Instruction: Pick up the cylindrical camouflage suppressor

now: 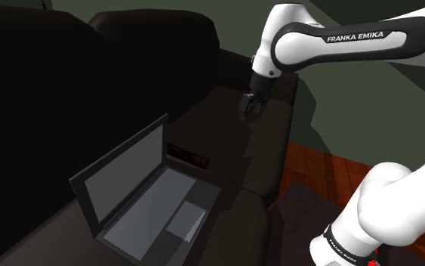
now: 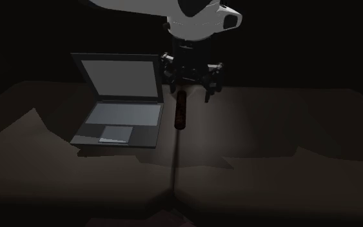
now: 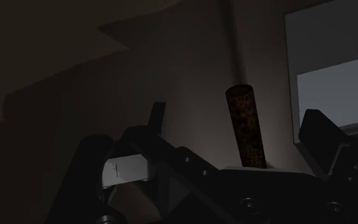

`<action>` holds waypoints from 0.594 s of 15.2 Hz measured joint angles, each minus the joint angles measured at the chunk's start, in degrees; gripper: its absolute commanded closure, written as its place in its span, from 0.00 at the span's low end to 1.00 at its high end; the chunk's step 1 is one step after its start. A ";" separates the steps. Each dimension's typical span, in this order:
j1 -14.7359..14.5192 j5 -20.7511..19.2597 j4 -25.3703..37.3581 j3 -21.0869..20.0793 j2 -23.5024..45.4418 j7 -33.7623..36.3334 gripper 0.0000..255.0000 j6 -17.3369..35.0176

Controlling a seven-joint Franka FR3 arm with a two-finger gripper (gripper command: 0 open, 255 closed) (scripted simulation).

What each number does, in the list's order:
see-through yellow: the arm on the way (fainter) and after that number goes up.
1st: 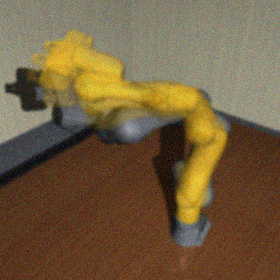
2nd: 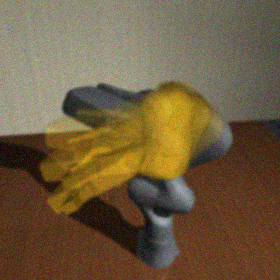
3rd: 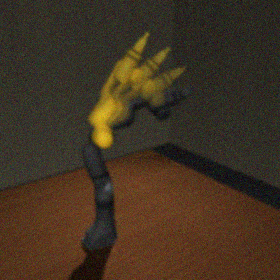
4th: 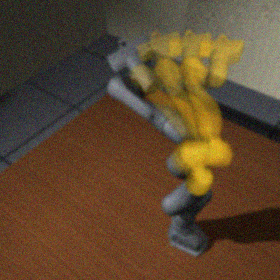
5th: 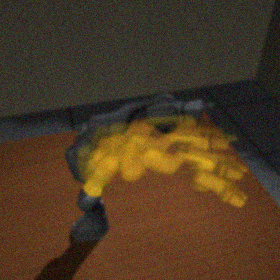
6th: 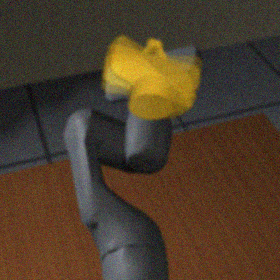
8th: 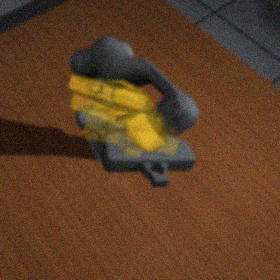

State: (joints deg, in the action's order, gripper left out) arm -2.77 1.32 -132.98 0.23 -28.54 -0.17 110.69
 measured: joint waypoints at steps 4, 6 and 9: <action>-0.96 0.09 1.66 -1.16 7.53 0.02 0.00 5.50; -1.34 -0.02 3.04 -1.63 11.77 -0.10 0.00 8.21; -1.96 -0.28 5.73 -2.47 18.06 0.07 0.00 11.53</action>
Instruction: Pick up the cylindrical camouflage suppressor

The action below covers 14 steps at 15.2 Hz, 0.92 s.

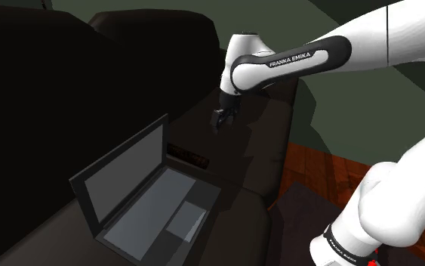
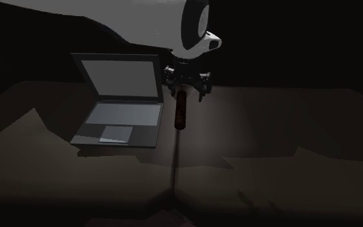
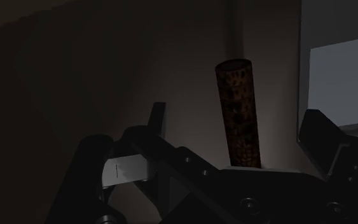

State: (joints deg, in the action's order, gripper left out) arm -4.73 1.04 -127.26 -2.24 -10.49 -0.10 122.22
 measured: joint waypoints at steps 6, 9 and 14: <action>-1.03 -1.25 6.49 -1.23 12.35 0.10 0.00 5.27; -1.70 -2.18 10.58 -1.74 18.95 0.38 0.00 7.46; -3.34 -3.99 19.16 -2.40 29.64 1.26 0.00 9.02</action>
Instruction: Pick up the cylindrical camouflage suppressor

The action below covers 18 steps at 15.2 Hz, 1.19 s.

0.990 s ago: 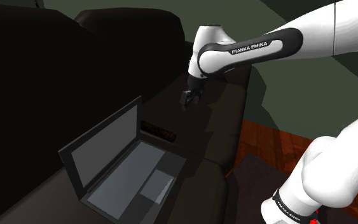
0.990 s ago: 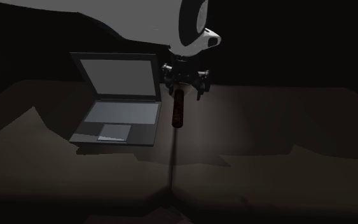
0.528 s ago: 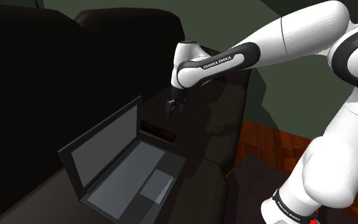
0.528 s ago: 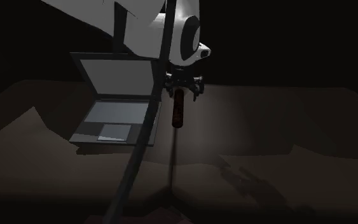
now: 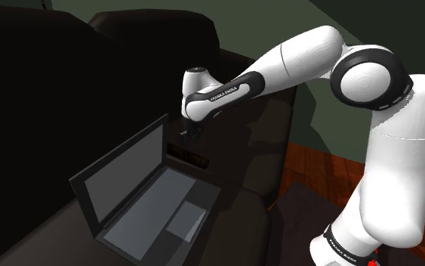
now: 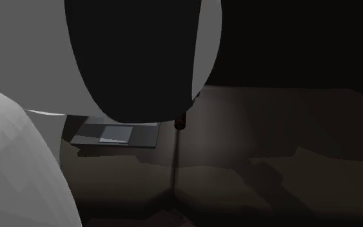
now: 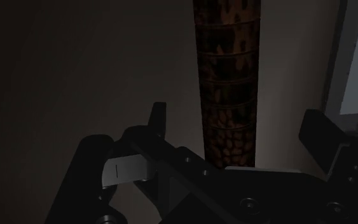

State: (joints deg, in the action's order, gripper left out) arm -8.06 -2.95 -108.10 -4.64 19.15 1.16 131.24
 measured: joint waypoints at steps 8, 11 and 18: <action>-0.98 -1.31 6.73 0.07 9.43 0.02 0.00 2.30; -1.13 -1.51 6.06 0.15 10.71 0.27 0.00 4.21; -1.11 -1.55 5.94 0.19 10.91 0.26 1.00 4.66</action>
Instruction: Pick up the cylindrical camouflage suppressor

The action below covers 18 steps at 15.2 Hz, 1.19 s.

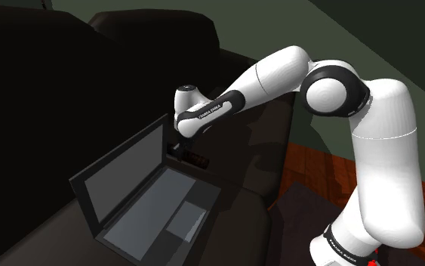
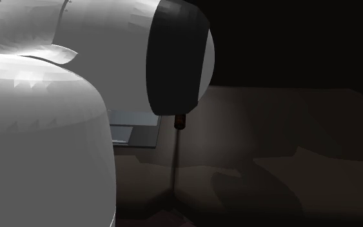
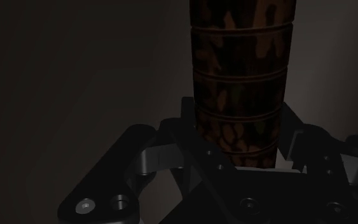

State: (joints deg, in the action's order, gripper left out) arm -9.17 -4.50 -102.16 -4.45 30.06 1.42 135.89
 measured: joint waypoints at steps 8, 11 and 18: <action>0.07 0.18 0.37 -0.11 -1.35 -0.14 1.00 -1.80; 0.17 0.37 1.08 -0.21 -2.48 -0.34 1.00 -3.64; 0.25 0.74 2.44 -0.42 -5.35 -0.57 1.00 -7.86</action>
State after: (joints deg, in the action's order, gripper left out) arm -8.92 -3.75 -99.72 -4.88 24.72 0.85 128.04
